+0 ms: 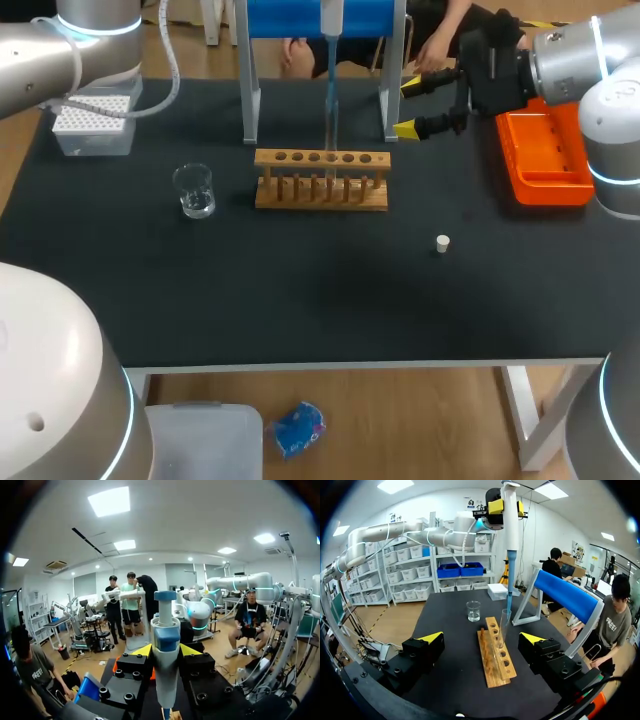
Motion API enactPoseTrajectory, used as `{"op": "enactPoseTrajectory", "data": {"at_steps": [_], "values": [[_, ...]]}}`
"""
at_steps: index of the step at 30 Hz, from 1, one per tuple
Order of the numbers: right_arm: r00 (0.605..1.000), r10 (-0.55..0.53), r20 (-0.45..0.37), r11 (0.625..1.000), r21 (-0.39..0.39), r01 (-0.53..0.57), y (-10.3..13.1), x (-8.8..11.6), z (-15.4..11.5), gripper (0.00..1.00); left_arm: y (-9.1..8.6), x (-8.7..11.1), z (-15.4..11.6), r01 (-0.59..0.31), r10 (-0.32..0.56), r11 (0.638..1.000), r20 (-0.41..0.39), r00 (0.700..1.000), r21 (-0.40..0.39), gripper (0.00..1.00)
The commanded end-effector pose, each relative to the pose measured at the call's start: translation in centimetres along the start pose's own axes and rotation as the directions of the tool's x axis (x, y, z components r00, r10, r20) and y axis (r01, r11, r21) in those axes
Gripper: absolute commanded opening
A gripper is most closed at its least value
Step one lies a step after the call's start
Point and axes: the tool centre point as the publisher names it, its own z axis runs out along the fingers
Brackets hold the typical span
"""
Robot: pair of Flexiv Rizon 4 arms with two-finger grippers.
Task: Invert the test tube, pick up the pipette, mount the tip to pipette, aspirate from beaker and dispense into the tube, eject the tip, return the pipette, and cap with the stopper.
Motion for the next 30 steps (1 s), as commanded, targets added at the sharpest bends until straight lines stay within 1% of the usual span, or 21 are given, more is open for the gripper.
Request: {"op": "enactPoseTrajectory", "data": {"at_steps": [1,30], "values": [[1.000,0.000,0.001,1.000,0.002,0.000,0.0,0.0,0.0,1.00,-0.4,-0.1,-0.2,0.000,0.000,1.000,-0.005,1.000,-0.008,0.00],[1.000,0.000,0.001,1.000,0.002,0.000,0.0,0.0,0.0,1.00,-2.1,0.3,0.3,-0.021,0.021,0.999,-0.008,1.000,-0.035,0.00]]}}
